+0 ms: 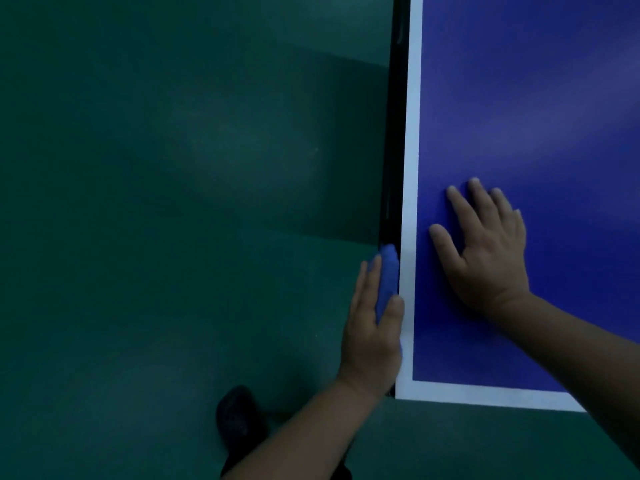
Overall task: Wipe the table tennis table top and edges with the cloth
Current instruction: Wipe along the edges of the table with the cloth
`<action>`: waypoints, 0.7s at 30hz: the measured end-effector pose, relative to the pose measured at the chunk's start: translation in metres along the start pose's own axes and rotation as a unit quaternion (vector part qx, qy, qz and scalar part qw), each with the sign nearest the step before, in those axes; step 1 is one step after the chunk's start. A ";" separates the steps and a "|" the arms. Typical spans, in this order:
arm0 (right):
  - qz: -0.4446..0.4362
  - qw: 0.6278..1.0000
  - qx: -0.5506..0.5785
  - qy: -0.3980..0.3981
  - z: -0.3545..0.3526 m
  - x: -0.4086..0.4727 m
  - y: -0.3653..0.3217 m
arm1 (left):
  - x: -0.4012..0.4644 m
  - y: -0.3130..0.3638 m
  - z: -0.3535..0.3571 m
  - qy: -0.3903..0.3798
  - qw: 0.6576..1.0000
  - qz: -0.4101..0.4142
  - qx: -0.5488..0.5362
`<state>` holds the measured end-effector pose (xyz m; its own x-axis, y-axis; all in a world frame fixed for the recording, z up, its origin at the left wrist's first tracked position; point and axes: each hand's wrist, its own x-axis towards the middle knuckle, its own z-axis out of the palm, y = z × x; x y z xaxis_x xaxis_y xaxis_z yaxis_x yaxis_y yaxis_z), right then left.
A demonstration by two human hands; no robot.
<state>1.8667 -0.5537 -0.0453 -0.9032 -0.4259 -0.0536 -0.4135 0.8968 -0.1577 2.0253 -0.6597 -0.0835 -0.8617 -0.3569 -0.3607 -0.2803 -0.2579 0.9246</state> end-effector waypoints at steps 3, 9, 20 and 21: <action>-0.001 1.000 -0.002 0.000 0.001 0.000 0.000 | 0.058 0.028 0.005 0.014 1.000 0.016 0.023; -0.002 1.000 0.001 -0.005 0.001 0.001 -0.001 | 0.010 0.004 0.001 0.016 0.999 0.028 0.007; -0.005 1.000 0.006 -0.005 0.001 0.001 -0.001 | 0.081 0.036 0.009 0.049 0.998 0.006 0.027; -0.004 1.000 0.006 -0.007 0.001 0.001 -0.001 | 0.081 0.035 0.009 0.045 0.999 0.009 0.025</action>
<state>1.8660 -0.5548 -0.0463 -0.8986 -0.4340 -0.0653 -0.4185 0.8921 -0.1704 1.9422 -0.6893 -0.0788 -0.8259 -0.4412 -0.3511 -0.2874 -0.2063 0.9353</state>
